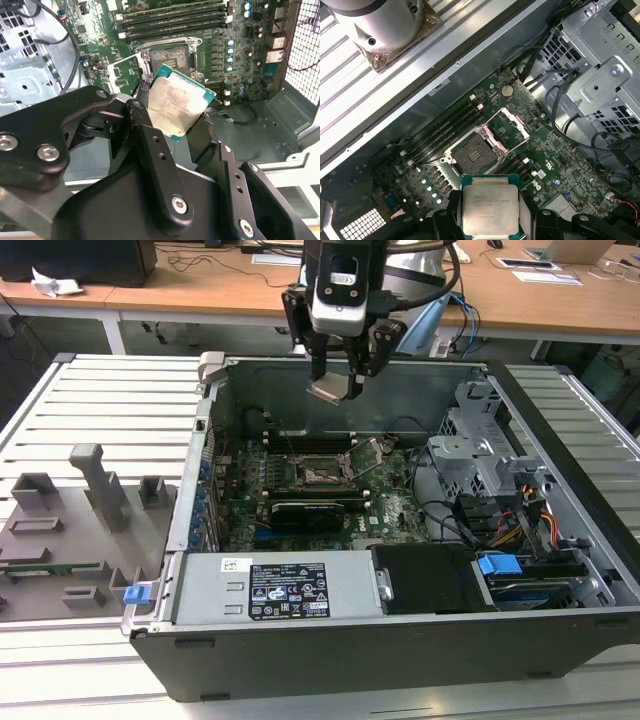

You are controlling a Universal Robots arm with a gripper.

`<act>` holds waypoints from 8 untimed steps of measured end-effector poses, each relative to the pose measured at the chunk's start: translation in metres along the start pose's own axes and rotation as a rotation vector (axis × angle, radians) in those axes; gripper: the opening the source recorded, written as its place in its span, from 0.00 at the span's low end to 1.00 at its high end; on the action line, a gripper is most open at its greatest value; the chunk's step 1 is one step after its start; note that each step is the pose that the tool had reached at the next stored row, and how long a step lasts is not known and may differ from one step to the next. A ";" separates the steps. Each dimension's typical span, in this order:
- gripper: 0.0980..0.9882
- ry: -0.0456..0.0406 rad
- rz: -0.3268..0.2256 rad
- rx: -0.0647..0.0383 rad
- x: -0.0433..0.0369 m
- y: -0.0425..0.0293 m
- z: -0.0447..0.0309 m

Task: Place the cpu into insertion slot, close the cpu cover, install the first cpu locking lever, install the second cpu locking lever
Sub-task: 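Place the cpu into insertion slot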

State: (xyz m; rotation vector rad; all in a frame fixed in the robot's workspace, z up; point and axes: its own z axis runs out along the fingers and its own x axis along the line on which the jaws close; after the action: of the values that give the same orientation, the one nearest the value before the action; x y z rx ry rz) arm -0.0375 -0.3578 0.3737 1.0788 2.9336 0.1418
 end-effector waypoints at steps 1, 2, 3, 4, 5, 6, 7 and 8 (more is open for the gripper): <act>0.50 -0.0007 0.007 0.000 0.0000 0.0000 0.0001; 0.50 -0.0016 0.017 0.000 0.0000 0.0000 0.0002; 0.50 -0.0027 0.029 -0.001 0.0000 0.0000 0.0002; 0.50 -0.0037 0.041 -0.001 0.0000 0.0000 0.0003; 0.50 -0.0046 0.051 -0.001 0.0000 0.0000 0.0004; 0.50 -0.0051 0.057 -0.001 0.0000 0.0000 0.0006; 0.50 -0.0049 0.060 -0.001 0.0000 0.0000 0.0008; 0.50 -0.0048 0.063 0.000 0.0000 -0.0001 0.0010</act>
State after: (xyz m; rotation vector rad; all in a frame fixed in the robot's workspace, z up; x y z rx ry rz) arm -0.0375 -0.3578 0.3726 1.1702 2.8966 0.1400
